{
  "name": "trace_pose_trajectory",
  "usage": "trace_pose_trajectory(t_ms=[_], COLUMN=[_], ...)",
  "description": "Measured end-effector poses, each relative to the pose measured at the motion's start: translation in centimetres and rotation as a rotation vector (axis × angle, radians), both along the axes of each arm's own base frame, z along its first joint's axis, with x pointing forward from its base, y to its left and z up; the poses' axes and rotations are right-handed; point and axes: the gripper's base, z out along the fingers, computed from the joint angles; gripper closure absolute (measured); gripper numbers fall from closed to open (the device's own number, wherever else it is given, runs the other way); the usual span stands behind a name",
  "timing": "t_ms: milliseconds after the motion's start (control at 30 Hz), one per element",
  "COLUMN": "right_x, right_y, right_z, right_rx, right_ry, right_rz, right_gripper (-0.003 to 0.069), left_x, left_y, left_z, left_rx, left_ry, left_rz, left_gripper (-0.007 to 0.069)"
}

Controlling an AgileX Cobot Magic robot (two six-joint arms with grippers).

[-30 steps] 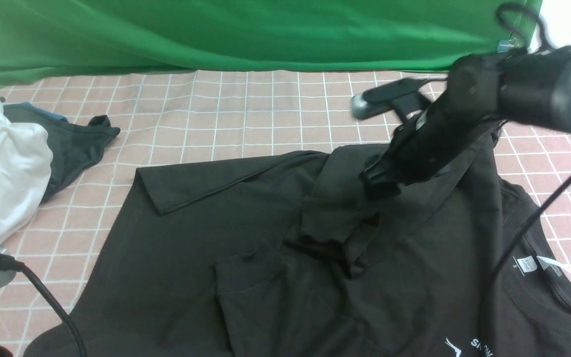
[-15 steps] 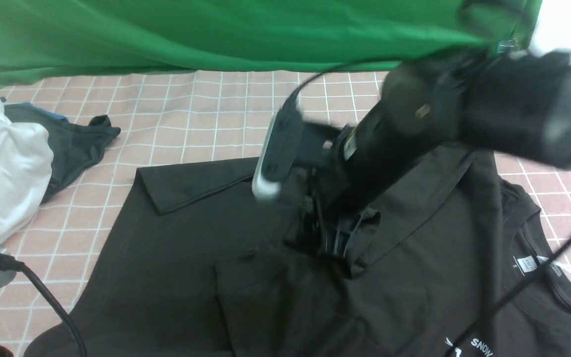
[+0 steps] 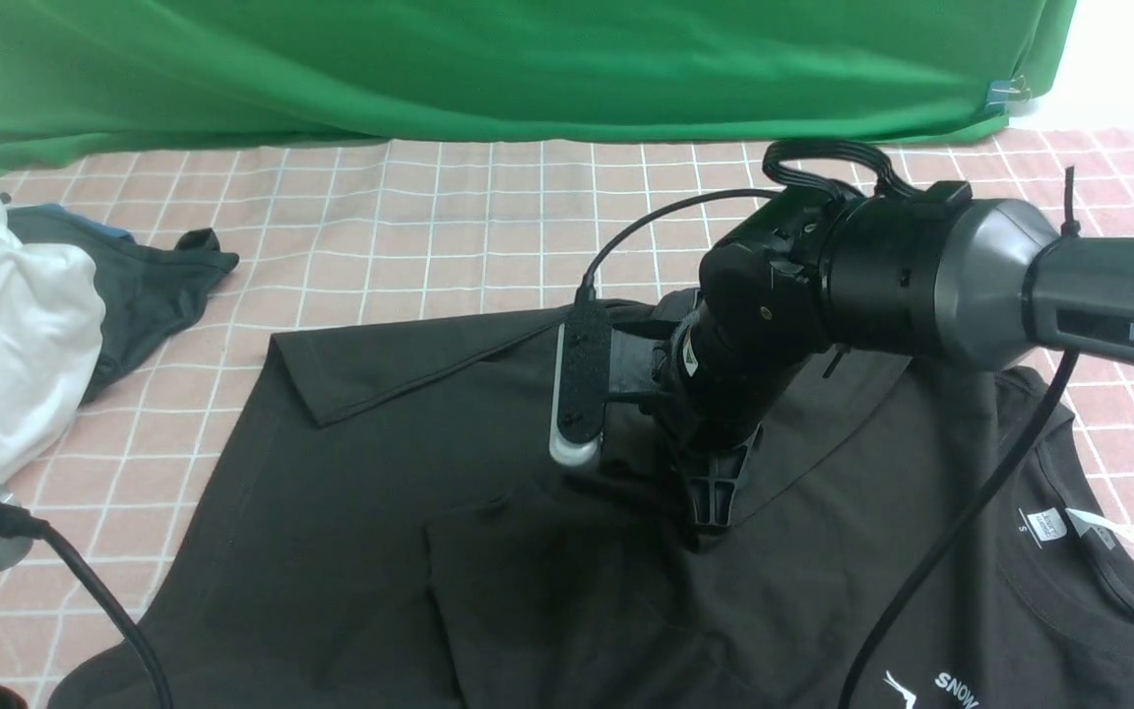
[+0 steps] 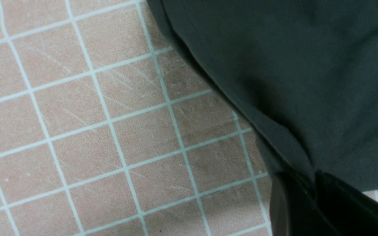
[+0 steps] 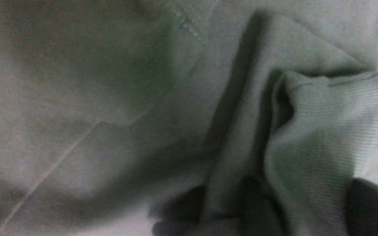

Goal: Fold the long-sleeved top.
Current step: Use the right arm to drag and drop the cuff onto the cuffclosest to the right arm

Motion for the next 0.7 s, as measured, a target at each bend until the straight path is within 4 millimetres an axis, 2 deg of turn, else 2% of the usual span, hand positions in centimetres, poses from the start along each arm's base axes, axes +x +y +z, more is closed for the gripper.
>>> trace_pose_trajectory(t_ms=[33, 133, 233, 400, 433, 467, 567, 700], right_x=[0.0, 0.0, 0.0, -0.2, -0.2, -0.4, -0.7, -0.8], right_y=[0.0, 0.0, -0.1, -0.2, -0.1, -0.1, 0.0, 0.1], right_z=[0.0, 0.0, 0.5, 4.1, 4.1, 5.3, 6.9, 7.2], right_rx=[-0.001, 0.001, 0.013, 0.103, 0.107, 0.153, 0.219, 0.245], right_ry=[-0.001, -0.002, -0.007, -0.052, -0.052, -0.055, -0.048, -0.040], right_rz=[0.000, -0.002, -0.022, -0.128, -0.133, -0.172, -0.211, -0.232], right_gripper=[0.0396, 0.0517, 0.0572, 0.0576, 0.0576, 0.0576, 0.0576, 0.0576], left_x=[0.0, 0.0, 0.1, 0.1, 0.1, 0.1, 0.1, 0.1], left_y=[0.0, 0.0, 0.0, 0.0, 0.0, 0.0, 0.0, 0.0], left_z=[0.0, 0.0, 0.0, 0.0, 0.0, 0.0, 0.0, 0.0], left_rx=[0.000, 0.000, 0.000, 0.000, 0.000, 0.000, 0.000, 0.000], left_ry=[0.000, -0.004, -0.007, -0.007, -0.007, -0.007, -0.007, -0.007], left_rz=[0.000, -0.001, 0.000, 0.000, 0.000, 0.000, 0.000, 0.000], left_gripper=[0.0574, 0.0574, 0.0574, 0.0574, 0.0574, 0.0574, 0.0574, 0.0574])
